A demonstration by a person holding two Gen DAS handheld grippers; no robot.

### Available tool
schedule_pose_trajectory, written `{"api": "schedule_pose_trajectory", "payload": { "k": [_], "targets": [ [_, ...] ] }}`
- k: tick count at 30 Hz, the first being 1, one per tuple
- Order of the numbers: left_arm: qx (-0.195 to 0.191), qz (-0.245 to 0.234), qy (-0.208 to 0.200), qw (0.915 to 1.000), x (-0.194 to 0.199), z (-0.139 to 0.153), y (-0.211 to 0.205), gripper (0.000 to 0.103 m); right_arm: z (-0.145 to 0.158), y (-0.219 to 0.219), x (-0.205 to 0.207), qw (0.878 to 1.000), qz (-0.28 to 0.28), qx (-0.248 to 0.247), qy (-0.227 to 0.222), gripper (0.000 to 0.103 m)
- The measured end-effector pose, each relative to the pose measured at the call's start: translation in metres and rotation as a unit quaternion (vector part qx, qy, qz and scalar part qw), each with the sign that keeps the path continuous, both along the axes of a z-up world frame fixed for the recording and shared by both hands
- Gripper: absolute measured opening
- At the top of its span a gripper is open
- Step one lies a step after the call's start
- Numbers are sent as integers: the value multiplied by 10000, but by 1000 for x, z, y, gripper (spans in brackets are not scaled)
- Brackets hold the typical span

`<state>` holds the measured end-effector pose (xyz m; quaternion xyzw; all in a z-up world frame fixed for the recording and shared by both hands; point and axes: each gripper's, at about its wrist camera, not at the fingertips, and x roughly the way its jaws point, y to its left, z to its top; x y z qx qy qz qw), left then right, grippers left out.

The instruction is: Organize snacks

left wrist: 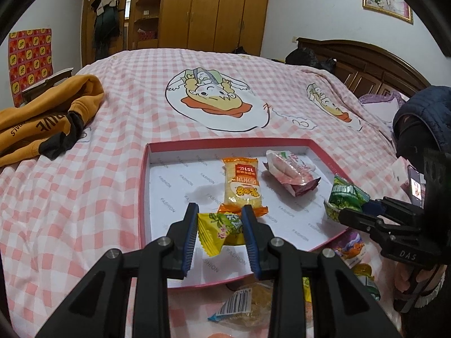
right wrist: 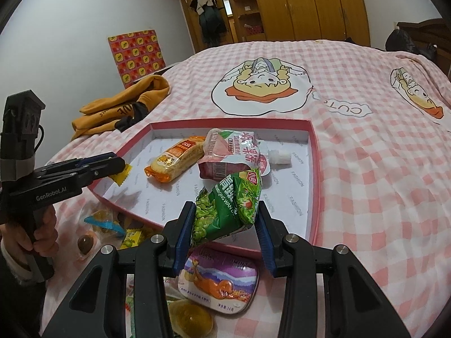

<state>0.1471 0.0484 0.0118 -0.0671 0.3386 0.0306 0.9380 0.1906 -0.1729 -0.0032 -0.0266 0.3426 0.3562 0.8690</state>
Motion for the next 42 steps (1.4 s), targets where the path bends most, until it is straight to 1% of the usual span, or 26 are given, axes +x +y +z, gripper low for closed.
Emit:
{"api": "schedule_pose_trajectory", "payload": {
  "k": [12, 22, 26, 32, 34, 36, 37, 40, 42],
  "targets": [
    [-12, 0, 109, 9999, 12, -10, 3, 32, -7, 4, 11, 9999, 20, 42, 109, 43],
    [-29, 23, 165, 9999, 16, -16, 4, 33, -13, 13, 16, 9999, -10, -134, 95, 43],
    [-39, 38, 158, 9999, 15, -16, 4, 33, -14, 17, 15, 9995, -57, -295, 24, 44],
    [-42, 60, 189, 9998, 16, -16, 5, 33, -15, 15, 15, 9994, -137, -313, 1, 45],
    [-40, 64, 208, 9998, 16, -16, 5, 35, -14, 14, 15, 9993, -163, -327, -19, 47],
    [-36, 63, 225, 9997, 16, -15, 5, 41, -14, 13, 14, 9994, -174, -310, -28, 50],
    [-18, 65, 228, 9997, 15, -15, 5, 42, -14, 12, 14, 9993, -193, -306, -34, 51],
    [57, 64, 182, 9998, 14, -13, 5, 49, -12, 10, 12, 9995, -194, -250, -35, 56],
    [88, 56, 139, 9998, 12, -10, 5, 54, -11, 10, 11, 9996, -163, -225, -42, 61]
  ]
}}
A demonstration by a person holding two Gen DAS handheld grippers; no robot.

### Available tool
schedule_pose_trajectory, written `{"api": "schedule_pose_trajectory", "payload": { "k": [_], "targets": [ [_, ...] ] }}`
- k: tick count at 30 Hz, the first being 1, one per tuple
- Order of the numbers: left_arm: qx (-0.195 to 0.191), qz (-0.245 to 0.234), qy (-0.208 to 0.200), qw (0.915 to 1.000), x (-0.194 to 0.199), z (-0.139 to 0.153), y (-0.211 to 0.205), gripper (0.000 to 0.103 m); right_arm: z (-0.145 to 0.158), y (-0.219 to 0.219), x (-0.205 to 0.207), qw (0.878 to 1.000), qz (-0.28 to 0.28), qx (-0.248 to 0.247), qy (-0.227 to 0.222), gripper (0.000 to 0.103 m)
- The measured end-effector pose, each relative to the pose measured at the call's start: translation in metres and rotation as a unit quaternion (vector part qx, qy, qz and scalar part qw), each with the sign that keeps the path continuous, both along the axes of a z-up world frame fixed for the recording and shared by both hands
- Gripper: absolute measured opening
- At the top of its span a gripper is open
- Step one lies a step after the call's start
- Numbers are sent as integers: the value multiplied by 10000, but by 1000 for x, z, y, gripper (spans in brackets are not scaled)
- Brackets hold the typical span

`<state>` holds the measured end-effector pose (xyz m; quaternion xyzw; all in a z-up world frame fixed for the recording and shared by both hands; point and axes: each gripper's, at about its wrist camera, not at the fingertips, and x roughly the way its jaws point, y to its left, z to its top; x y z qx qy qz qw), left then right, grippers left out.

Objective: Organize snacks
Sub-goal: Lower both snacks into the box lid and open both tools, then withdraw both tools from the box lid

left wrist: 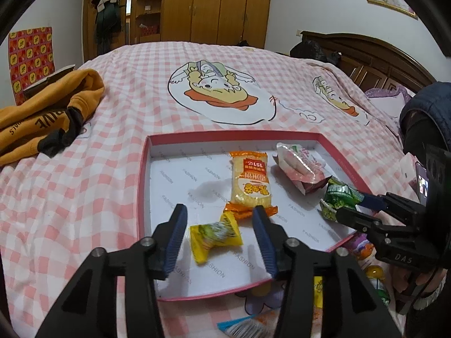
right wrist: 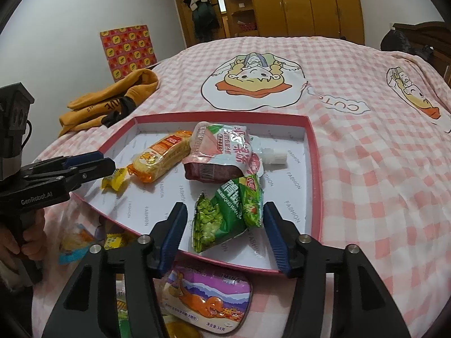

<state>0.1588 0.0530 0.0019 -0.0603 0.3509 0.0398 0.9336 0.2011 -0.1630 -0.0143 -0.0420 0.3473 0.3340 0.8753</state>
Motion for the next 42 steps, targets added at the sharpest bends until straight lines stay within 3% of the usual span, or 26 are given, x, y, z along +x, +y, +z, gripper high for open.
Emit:
{"api": "schedule_pose_trajectory", "payload": {
  "k": [7, 12, 21, 42],
  "targets": [
    [119, -28, -162, 9998, -10, 13, -5, 72, 5, -1, -7, 9999, 0, 31, -141, 87],
    [123, -50, -203, 9997, -14, 18, -8, 79, 8, -8, -7, 9998, -71, 150, -100, 89],
    [232, -107, -284, 9993, -35, 30, -9, 79, 13, -21, -20, 9997, -72, 218, -128, 90],
    [-10, 12, -354, 9994, -69, 46, 2, 81, 22, -51, -45, 9991, -284, 314, -101, 91]
  ]
}}
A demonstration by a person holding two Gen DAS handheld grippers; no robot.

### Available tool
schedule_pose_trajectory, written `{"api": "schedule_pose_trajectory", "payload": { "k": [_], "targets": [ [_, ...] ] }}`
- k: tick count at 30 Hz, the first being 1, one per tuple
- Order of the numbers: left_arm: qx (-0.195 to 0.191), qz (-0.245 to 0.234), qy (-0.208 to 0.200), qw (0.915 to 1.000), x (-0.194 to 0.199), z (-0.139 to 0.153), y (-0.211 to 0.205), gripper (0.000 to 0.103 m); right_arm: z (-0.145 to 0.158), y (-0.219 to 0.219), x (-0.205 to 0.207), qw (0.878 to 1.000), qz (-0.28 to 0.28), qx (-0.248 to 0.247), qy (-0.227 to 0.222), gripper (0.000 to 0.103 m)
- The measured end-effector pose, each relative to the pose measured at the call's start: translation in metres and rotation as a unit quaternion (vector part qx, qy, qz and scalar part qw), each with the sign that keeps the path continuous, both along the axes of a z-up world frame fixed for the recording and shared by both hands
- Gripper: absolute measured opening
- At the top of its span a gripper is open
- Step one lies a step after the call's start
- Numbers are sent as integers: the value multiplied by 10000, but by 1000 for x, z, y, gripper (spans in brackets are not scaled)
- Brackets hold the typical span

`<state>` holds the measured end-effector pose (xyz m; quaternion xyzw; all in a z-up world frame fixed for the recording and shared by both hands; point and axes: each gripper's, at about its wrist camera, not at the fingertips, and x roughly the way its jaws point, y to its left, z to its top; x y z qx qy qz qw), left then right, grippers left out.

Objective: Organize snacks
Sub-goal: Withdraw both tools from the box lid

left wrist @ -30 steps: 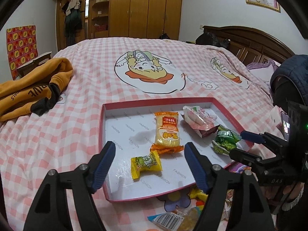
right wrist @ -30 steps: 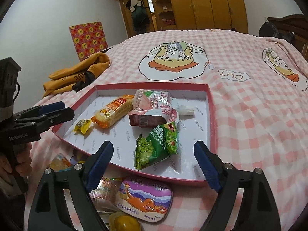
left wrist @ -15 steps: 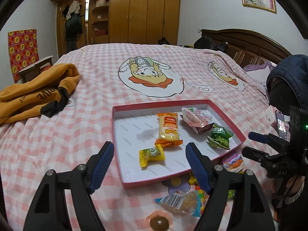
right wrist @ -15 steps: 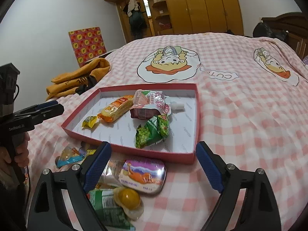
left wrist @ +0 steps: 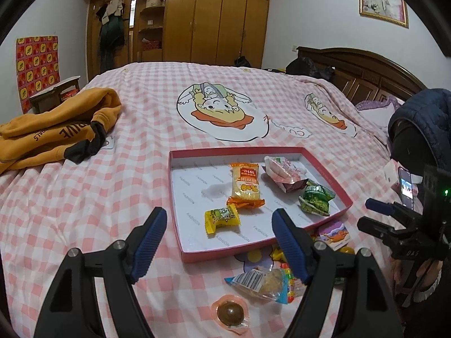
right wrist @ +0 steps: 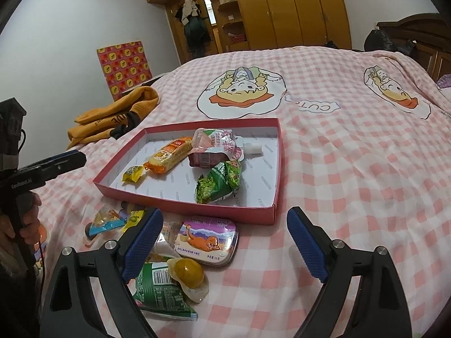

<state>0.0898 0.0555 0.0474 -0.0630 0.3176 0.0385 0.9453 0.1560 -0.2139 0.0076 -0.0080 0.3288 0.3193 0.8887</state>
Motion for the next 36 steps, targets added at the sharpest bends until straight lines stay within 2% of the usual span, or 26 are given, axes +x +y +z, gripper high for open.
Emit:
{"api": "schedule_pose_trajectory", "payload": {
  "k": [20, 36],
  "targets": [
    [-9, -96, 5, 10000, -11, 2, -12, 81, -1, -13, -15, 9999, -102, -42, 63, 91],
    [-42, -73, 142, 9999, -10, -10, -9, 81, -7, -14, -14, 9998, -96, -90, 145, 91]
  ]
}}
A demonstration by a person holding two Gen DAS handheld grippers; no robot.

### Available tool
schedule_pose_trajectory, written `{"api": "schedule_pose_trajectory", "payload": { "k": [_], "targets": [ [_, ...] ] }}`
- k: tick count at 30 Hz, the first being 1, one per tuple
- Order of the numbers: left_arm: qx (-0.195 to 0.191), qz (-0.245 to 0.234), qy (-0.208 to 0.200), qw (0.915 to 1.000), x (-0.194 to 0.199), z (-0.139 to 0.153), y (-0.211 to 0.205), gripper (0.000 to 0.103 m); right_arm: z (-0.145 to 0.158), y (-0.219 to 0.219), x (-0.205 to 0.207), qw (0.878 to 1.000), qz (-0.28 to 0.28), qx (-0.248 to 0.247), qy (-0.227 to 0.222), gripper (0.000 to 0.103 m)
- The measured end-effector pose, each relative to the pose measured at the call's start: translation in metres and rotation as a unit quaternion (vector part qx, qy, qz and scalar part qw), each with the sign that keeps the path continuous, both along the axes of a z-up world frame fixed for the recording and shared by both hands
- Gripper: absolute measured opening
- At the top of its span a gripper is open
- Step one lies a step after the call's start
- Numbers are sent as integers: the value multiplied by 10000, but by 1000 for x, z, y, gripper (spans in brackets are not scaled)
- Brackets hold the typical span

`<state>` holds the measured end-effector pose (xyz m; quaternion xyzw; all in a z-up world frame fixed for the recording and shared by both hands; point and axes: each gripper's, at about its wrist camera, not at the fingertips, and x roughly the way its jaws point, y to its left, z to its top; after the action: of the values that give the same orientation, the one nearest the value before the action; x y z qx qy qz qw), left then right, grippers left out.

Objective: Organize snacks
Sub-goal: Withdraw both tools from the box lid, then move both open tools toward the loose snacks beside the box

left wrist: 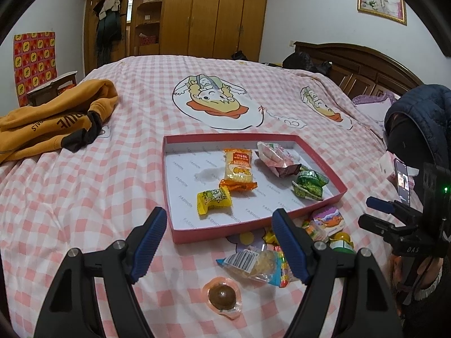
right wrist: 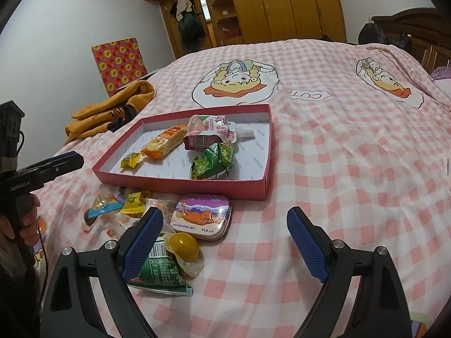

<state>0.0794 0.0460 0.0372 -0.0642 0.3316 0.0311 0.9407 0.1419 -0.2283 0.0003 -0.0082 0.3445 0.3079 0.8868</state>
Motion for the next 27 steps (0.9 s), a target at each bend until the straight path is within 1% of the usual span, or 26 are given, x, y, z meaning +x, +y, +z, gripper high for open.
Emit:
{"api": "schedule_pose_trajectory", "payload": {
  "k": [10, 27],
  "targets": [
    [5, 4, 26, 10000, -2, -5, 2, 81, -2, 1, 0, 10000, 4, -9, 11, 91],
    [-92, 107, 91, 9999, -6, -11, 10, 81, -6, 5, -1, 10000, 30, -60, 48, 91]
  ]
}}
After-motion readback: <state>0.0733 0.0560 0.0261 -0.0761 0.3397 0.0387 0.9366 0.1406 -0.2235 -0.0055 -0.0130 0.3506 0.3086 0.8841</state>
